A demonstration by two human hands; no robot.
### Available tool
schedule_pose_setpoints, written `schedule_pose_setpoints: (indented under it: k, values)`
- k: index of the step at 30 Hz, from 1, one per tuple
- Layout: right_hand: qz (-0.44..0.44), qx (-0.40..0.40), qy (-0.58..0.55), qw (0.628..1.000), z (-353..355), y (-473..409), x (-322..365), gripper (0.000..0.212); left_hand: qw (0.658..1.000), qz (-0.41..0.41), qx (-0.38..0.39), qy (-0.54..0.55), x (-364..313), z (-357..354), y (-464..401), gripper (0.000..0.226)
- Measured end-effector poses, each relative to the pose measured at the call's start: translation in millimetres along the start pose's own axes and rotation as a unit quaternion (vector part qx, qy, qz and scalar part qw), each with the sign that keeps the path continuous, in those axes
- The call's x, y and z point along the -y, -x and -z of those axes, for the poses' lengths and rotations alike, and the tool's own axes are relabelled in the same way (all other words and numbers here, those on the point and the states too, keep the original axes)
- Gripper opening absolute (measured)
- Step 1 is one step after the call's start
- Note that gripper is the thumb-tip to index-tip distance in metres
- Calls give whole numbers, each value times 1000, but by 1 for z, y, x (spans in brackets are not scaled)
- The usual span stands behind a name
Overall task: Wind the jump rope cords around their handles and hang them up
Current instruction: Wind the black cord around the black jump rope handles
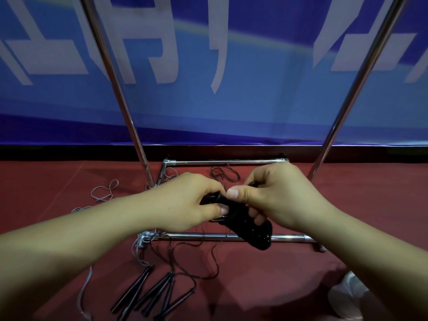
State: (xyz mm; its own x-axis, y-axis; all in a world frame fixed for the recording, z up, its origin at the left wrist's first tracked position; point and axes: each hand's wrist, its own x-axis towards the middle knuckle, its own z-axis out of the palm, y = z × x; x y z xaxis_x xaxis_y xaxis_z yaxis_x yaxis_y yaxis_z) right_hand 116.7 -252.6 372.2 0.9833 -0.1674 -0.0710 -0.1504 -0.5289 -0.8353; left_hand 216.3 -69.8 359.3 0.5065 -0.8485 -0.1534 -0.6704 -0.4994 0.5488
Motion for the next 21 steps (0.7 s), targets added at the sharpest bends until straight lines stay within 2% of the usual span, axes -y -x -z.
schedule_pose_setpoints:
  k: [3,7,13,18,21]
  values:
    - [6,-12,32,999,0,-2,-1,33,999,-15,30,-6,-2,0,2,28]
    - [30,3,14,999,0,-5,-8,27,999,-22,44,3,-2,4,4,31]
    - [65,53,8,996,1,-8,-17,25,995,-57,73,26,-7,9,7,10]
    - [90,15,83,992,2,-11,-24,33,990,-74,66,96,-10,12,9,10]
    - [67,-2,38,997,-2,-12,-26,40,987,-66,27,144,-9,11,8,8]
